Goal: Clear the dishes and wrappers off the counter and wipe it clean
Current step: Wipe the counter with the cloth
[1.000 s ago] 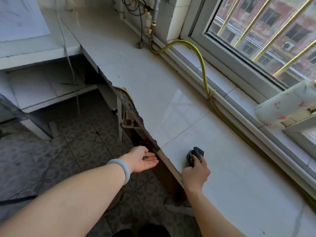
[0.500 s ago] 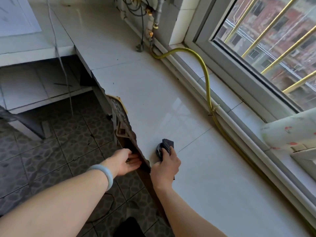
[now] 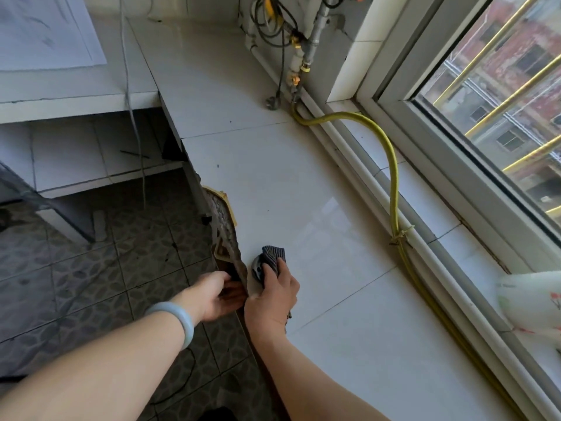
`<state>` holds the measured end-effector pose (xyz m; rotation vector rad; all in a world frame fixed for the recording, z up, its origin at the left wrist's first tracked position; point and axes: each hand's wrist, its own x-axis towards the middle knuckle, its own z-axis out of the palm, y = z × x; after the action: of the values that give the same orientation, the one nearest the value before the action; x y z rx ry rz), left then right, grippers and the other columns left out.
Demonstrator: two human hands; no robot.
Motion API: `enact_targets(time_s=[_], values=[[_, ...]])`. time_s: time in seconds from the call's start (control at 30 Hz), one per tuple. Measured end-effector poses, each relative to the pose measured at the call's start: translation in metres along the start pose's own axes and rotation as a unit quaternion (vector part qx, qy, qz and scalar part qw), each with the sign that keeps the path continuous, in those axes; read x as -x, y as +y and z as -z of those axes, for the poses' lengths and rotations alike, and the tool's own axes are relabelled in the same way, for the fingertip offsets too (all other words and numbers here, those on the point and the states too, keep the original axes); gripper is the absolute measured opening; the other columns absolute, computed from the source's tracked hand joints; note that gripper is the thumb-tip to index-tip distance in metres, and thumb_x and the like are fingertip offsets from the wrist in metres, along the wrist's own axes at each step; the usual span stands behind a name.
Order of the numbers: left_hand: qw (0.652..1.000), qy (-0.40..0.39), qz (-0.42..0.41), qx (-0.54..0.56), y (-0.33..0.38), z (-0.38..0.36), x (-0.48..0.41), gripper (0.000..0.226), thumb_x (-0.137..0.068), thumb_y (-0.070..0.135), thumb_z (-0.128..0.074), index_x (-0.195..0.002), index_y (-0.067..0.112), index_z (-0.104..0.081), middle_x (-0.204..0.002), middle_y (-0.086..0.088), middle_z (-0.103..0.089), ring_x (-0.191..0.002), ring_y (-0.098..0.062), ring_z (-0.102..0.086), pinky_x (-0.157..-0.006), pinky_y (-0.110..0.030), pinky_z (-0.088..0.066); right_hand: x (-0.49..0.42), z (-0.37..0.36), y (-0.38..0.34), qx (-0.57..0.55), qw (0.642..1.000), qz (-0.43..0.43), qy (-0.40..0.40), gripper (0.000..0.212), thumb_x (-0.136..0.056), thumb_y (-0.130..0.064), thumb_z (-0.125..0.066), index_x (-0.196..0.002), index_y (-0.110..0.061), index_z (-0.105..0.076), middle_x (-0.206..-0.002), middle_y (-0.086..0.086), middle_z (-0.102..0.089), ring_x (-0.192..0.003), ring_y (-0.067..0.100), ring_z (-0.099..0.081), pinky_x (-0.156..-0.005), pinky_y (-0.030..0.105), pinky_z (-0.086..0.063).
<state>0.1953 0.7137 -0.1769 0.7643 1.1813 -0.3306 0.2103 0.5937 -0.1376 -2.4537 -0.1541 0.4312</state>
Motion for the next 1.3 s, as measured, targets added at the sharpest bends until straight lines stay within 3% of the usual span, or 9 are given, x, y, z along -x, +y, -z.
enact_targets(time_s=[0.1, 0.27, 0.37, 0.57, 0.77, 0.87, 0.93, 1.1, 1.3], values=[[1.0, 0.002, -0.007, 0.002, 0.001, 0.0, -0.002, 0.031, -0.101, 0.014, -0.04, -0.079, 0.001, -0.058, -0.05, -0.012, -0.061, -0.051, -0.025, -0.062, -0.057, -0.039, -0.051, -0.004, -0.005, -0.003, 0.0, 1.0, 0.017, -0.002, 0.059, -0.084, -0.001, -0.045, -0.138, -0.027, -0.049, -0.158, -0.01, -0.018, -0.138, 0.017, -0.012, -0.11, 0.024, -0.013], [1.0, -0.01, -0.001, 0.009, 0.003, -0.002, 0.003, 0.027, -0.1, 0.012, -0.041, -0.09, 0.0, -0.064, -0.066, -0.015, -0.068, -0.071, -0.029, -0.063, -0.046, -0.032, -0.055, -0.011, -0.002, -0.005, -0.035, 0.997, 0.068, -0.032, 0.056, -0.085, 0.001, -0.044, -0.134, -0.024, -0.056, -0.153, -0.01, -0.03, -0.137, 0.016, -0.02, -0.112, 0.021, -0.017], [1.0, -0.007, -0.002, 0.017, 0.003, -0.002, 0.005, 0.026, -0.1, 0.012, -0.041, -0.096, 0.0, -0.063, -0.082, -0.018, -0.065, -0.074, -0.031, -0.064, -0.06, -0.039, -0.058, -0.021, 0.012, -0.008, -0.108, 0.984, 0.129, -0.063, 0.057, -0.075, -0.002, -0.041, -0.123, -0.018, -0.067, -0.141, -0.006, -0.049, -0.129, 0.017, -0.039, -0.112, 0.03, -0.032], [1.0, 0.007, 0.013, 0.006, -0.007, 0.001, -0.002, 0.036, -0.1, 0.013, -0.039, -0.067, 0.003, -0.048, -0.047, -0.011, -0.051, -0.051, -0.025, -0.052, -0.084, -0.047, -0.051, -0.086, 0.043, 0.018, -0.002, 0.99, 0.134, -0.036, 0.061, -0.074, 0.006, -0.043, -0.123, -0.02, -0.067, -0.141, -0.006, -0.052, -0.124, 0.029, -0.045, -0.108, 0.027, -0.03], [0.999, -0.014, 0.041, -0.034, -0.032, 0.002, -0.002, 0.035, -0.101, 0.015, -0.039, -0.07, 0.002, -0.051, -0.056, -0.012, -0.054, -0.055, -0.025, -0.058, -0.069, -0.043, -0.052, -0.079, 0.042, 0.024, 0.124, 0.95, 0.257, -0.123, 0.054, -0.084, 0.002, -0.043, -0.125, -0.024, -0.066, -0.143, -0.006, -0.051, -0.122, 0.03, -0.042, -0.101, 0.038, -0.036], [0.997, -0.025, 0.054, -0.044, -0.048, 0.001, 0.0, 0.028, -0.101, 0.016, -0.04, -0.094, -0.003, -0.059, -0.09, -0.022, -0.066, -0.083, -0.033, -0.065, -0.065, -0.043, -0.053, -0.058, 0.042, 0.034, 0.11, 0.937, 0.309, -0.121, 0.055, -0.075, -0.006, -0.035, -0.112, -0.02, -0.073, -0.133, -0.001, -0.061, -0.112, 0.034, -0.051, -0.092, 0.044, -0.044], [0.996, -0.038, 0.059, -0.058, -0.061, 0.002, 0.004, 0.029, -0.101, 0.017, -0.04, -0.104, -0.004, -0.061, -0.102, -0.024, -0.066, -0.091, -0.034, -0.065, -0.066, -0.043, -0.054, -0.037, 0.042, 0.048, 0.097, 0.936, 0.32, -0.114, 0.057, -0.075, -0.013, -0.029, -0.107, -0.018, -0.076, -0.128, 0.0, -0.065, -0.107, 0.034, -0.054, -0.087, 0.046, -0.046], [0.99, -0.081, 0.07, -0.088, -0.098, 0.0, 0.017, 0.029, -0.1, 0.018, -0.043, -0.105, -0.003, -0.062, -0.095, -0.019, -0.064, -0.091, -0.033, -0.064, -0.079, -0.044, -0.055, 0.028, 0.044, 0.084, 0.064, 0.943, 0.318, -0.075, 0.051, -0.077, -0.025, -0.032, -0.099, -0.019, -0.078, -0.122, -0.002, -0.067, -0.101, 0.033, -0.058, -0.084, 0.046, -0.047], [0.983, -0.149, 0.102, -0.022, -0.151, 0.003, 0.04, 0.029, -0.099, 0.019, -0.045, -0.12, 0.008, -0.061, -0.119, -0.021, -0.066, -0.108, -0.036, -0.064, -0.084, -0.047, -0.056, 0.111, 0.034, 0.109, 0.06, 0.957, 0.282, -0.037, 0.047, -0.074, -0.006, -0.039, -0.097, -0.019, -0.078, -0.121, -0.01, -0.065, -0.105, 0.023, -0.051, -0.087, 0.041, -0.043]])
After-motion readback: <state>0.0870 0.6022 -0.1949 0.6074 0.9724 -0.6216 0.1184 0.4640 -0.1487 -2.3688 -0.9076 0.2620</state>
